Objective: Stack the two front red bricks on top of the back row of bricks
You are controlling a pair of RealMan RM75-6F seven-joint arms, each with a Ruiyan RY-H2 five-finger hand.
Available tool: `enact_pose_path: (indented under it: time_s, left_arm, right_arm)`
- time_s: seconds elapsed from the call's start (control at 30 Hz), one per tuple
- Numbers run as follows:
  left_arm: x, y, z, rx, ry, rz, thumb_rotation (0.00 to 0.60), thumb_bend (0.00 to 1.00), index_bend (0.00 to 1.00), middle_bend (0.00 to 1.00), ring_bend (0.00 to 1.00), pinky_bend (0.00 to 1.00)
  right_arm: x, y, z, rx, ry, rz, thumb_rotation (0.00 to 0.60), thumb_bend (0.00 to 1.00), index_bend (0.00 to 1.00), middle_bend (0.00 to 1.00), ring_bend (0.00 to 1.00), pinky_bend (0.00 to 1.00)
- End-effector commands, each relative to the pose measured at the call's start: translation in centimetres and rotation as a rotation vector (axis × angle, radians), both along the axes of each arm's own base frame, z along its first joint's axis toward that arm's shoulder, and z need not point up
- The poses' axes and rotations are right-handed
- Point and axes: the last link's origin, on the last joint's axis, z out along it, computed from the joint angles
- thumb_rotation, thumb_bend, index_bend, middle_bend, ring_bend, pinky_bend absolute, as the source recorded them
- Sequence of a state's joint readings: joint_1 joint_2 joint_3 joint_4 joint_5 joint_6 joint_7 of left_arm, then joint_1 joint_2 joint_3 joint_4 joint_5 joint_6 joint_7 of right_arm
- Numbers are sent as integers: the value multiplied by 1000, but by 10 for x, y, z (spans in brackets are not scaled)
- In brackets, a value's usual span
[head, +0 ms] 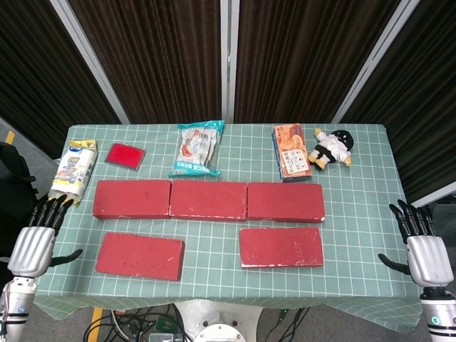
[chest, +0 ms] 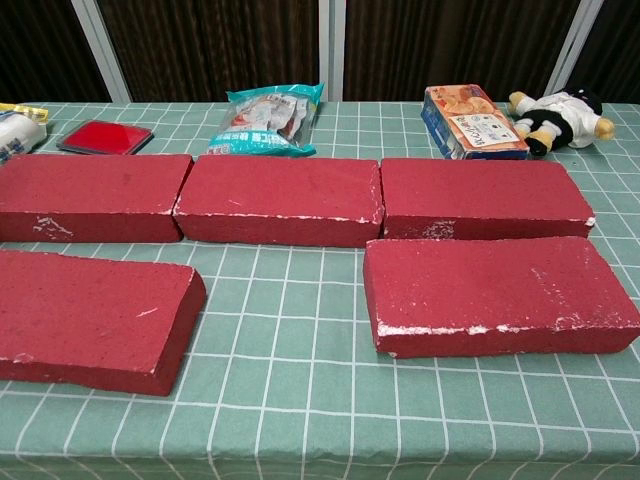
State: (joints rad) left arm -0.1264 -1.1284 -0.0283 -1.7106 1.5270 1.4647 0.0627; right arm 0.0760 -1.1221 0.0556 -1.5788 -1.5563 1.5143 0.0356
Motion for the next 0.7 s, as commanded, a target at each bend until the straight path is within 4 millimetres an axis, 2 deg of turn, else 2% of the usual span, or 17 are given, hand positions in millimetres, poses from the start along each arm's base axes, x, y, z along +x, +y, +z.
enact_pose_path:
  time_s: [0.03, 0.3, 0.7]
  left_arm:
    - [0, 0, 1, 3, 0, -1, 600, 0, 0, 0, 0, 0]
    - [4, 0, 1, -7, -1, -11, 600, 0, 0, 0, 0, 0]
    - [39, -16, -13, -239, -73, -83, 600, 0, 0, 0, 0, 0]
  right_arm:
    - [0, 0, 1, -3, 0, 1, 600, 0, 0, 0, 0, 0]
    - [1, -1, 2, -6, -7, 1, 600, 0, 0, 0, 0, 0]
    - [8, -6, 14, -35, 14, 33, 600, 0, 0, 0, 0, 0]
